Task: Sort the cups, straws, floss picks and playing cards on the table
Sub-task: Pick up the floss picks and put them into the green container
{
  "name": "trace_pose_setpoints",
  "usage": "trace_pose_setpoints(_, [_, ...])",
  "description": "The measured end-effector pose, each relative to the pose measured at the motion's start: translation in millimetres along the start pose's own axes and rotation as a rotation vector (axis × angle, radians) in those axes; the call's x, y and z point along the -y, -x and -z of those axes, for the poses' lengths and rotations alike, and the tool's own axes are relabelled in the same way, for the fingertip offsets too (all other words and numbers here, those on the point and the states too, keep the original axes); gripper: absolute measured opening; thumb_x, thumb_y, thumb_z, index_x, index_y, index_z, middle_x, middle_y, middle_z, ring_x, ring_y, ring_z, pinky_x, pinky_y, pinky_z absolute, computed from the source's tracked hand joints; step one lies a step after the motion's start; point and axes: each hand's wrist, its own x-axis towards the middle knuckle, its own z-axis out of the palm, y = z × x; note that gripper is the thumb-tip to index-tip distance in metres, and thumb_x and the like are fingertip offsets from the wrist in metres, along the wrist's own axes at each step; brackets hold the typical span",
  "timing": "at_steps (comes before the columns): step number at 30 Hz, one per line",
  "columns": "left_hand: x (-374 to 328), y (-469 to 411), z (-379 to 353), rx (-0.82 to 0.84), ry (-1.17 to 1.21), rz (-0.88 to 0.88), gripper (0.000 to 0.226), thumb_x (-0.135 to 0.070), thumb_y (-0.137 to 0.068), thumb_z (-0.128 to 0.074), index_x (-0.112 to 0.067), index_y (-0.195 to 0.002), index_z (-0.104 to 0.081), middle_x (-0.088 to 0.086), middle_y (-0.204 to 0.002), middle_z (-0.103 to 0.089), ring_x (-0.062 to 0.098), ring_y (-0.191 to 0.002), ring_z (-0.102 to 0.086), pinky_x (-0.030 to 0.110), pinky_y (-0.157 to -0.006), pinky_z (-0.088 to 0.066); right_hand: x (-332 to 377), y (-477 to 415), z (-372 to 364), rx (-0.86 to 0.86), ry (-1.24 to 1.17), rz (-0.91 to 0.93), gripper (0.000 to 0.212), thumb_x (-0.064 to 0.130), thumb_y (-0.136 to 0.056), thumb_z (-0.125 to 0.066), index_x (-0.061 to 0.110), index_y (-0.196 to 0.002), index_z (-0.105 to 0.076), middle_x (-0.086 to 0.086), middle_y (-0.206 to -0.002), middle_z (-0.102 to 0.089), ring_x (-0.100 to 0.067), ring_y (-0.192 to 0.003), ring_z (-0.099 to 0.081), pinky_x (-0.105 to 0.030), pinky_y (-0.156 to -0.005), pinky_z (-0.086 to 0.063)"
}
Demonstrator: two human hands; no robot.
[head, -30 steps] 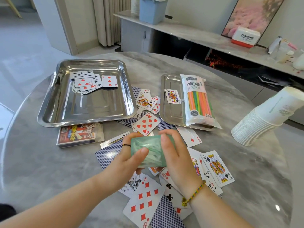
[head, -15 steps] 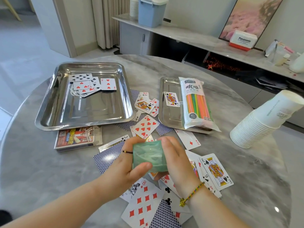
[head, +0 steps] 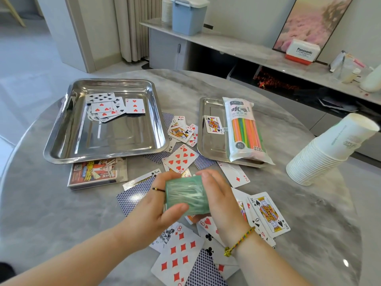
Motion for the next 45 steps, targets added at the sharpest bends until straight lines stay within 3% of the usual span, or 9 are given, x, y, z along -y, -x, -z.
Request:
trace_pose_setpoints(5, [-5.5,-8.5,3.6,0.101,0.525,0.267,0.053,-0.047,-0.069,-0.043,-0.016,-0.112,-0.045,0.007,-0.082,-0.062,0.012,-0.061,-0.063,0.024,-0.053,-0.051,-8.8,4.6,-3.1,-0.035,0.305,0.353,0.028,0.056,-0.071,-0.036,0.040,-0.092,-0.045,0.018,-0.095,-0.051,0.001,-0.087,-0.053,-0.017,-0.073,-0.046])
trace_pose_setpoints(9, [-4.4,-7.6,-0.5,0.000,0.493,0.194,0.047,-0.043,-0.063,-0.061,-0.022,-0.100,-0.042,0.005,-0.089,-0.062,0.008,-0.068,-0.066,0.020,-0.059,-0.052,-8.7,3.3,-4.0,-0.055,0.261,0.233,0.028,0.060,-0.069,-0.034,0.041,-0.085,-0.046,0.017,-0.084,-0.054,-0.001,-0.077,-0.055,-0.020,-0.063,-0.047])
trace_pose_setpoints(16, [4.2,-4.3,1.4,-0.016,0.096,0.031,0.087,-0.091,-0.038,-0.047,-0.035,-0.104,-0.036,-0.005,-0.095,-0.058,0.005,-0.080,-0.062,0.024,-0.072,-0.053,3.3,2.2,-0.8,0.028,0.036,-0.122,0.010,0.038,-0.093,-0.043,0.030,-0.096,-0.047,0.001,-0.087,-0.057,-0.013,-0.069,-0.059,-0.026,-0.049,-0.050])
trace_pose_setpoints(21, [3.4,-11.7,15.2,0.025,0.112,-0.001,0.082,-0.092,-0.048,-0.039,-0.042,-0.113,-0.039,-0.010,-0.123,-0.048,0.002,-0.113,-0.050,0.023,-0.100,-0.041,10.4,2.3,9.6,0.113,0.108,-0.091,0.043,0.032,-0.064,-0.064,0.034,-0.099,-0.038,0.011,-0.097,-0.050,0.002,-0.078,-0.055,-0.007,-0.058,-0.046])
trace_pose_setpoints(25, [6.2,-33.6,28.9,-0.043,-0.396,0.004,0.062,-0.076,-0.072,-0.038,-0.037,-0.119,-0.045,-0.026,-0.130,-0.034,-0.004,-0.125,-0.032,0.008,-0.098,-0.024,19.0,-19.1,34.3,-0.038,0.254,-0.020,0.052,0.016,-0.076,-0.072,0.030,-0.107,-0.032,0.013,-0.099,-0.044,0.001,-0.085,-0.051,-0.003,-0.062,-0.044])
trace_pose_setpoints(28, [18.2,-55.9,29.6,-0.065,-0.661,0.057,0.045,-0.039,-0.092,-0.043,-0.025,-0.134,-0.039,-0.011,-0.145,-0.029,0.008,-0.134,-0.026,0.022,-0.107,-0.022,29.9,-51.2,53.5,-0.142,0.381,0.072,0.048,0.013,-0.076,-0.071,0.025,-0.108,-0.037,0.007,-0.104,-0.047,-0.015,-0.099,-0.051,-0.015,-0.077,-0.044])
trace_pose_setpoints(34, [37.9,-92.3,24.5,0.018,-0.984,0.108,0.062,-0.062,-0.088,-0.017,-0.035,-0.143,-0.014,-0.016,-0.153,-0.006,0.006,-0.139,-0.014,0.026,-0.112,-0.013,50.2,-145.4,80.6,-0.277,0.659,0.184,0.064,0.019,-0.078,-0.070,0.019,-0.133,-0.038,-0.005,-0.135,-0.040,-0.021,-0.122,-0.041,-0.031,-0.103,-0.036])
trace_pose_setpoints(39, [45.9,-99.7,25.0,-0.049,-1.034,0.064,0.074,-0.056,-0.089,0.001,-0.034,-0.103,-0.068,-0.013,-0.113,-0.065,0.005,-0.093,-0.066,0.025,-0.073,-0.053,58.2,-227.6,89.2,-0.337,0.822,0.156,0.068,0.017,-0.077,-0.071,0.013,-0.132,-0.031,-0.007,-0.133,-0.040,-0.024,-0.119,-0.044,-0.031,-0.096,-0.039])
trace_pose_setpoints(45, [54.5,-109.9,24.0,-0.021,-1.014,0.077,0.078,-0.051,-0.092,0.001,-0.029,-0.085,-0.074,-0.009,-0.098,-0.071,0.009,-0.082,-0.069,0.034,-0.083,-0.030,46.5,-298.8,90.1,-0.335,0.994,0.133,0.063,0.015,-0.079,-0.068,0.012,-0.134,-0.037,-0.012,-0.138,-0.034,-0.029,-0.125,-0.039,-0.032,-0.103,-0.032])
